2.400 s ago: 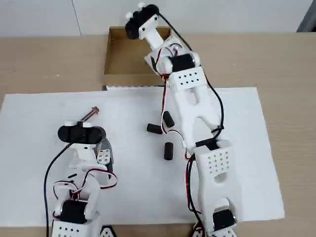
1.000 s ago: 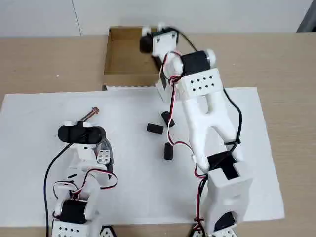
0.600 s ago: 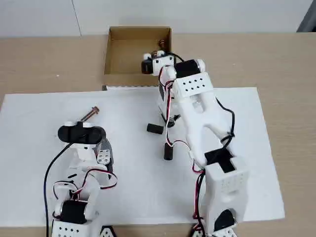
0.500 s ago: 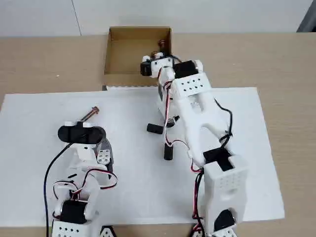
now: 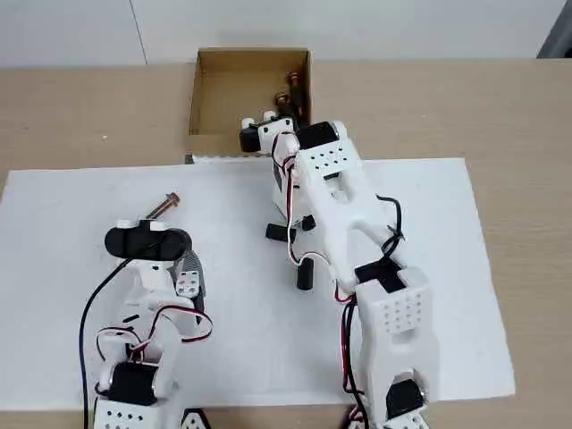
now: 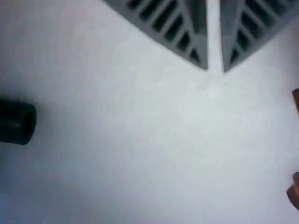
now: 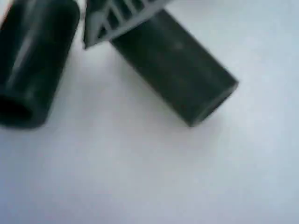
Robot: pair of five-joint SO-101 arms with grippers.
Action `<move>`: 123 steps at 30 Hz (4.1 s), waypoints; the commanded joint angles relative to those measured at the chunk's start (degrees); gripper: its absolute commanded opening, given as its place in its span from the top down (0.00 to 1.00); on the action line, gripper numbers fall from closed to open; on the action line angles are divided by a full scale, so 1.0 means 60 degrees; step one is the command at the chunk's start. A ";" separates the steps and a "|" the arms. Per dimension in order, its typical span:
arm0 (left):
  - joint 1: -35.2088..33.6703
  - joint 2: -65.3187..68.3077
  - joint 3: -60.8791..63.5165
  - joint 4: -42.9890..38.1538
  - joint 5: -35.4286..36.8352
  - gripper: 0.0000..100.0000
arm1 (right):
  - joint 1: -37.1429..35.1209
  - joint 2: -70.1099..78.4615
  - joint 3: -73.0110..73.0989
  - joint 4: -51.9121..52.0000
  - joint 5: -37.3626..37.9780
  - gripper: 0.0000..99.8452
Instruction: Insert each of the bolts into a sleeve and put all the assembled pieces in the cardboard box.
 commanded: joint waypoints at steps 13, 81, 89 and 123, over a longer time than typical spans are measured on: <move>-0.0073 -0.0103 -0.0037 0.0044 -0.0044 0.99 | -0.0007 0.0799 -0.0059 -0.0344 0.0176 0.99; -0.1026 -0.0029 -0.4886 0.3223 -0.1436 0.99 | 0.1766 -1.6989 1.3319 -0.2366 -0.2930 1.00; -0.1011 0.2711 -0.7670 0.3780 -0.1377 0.99 | 0.1766 -1.6974 1.3333 -0.2366 -0.2930 1.00; -0.1026 1.5795 -1.5436 0.4015 -0.3678 0.99 | 0.1751 -1.6945 1.3905 -0.2996 -0.2930 1.00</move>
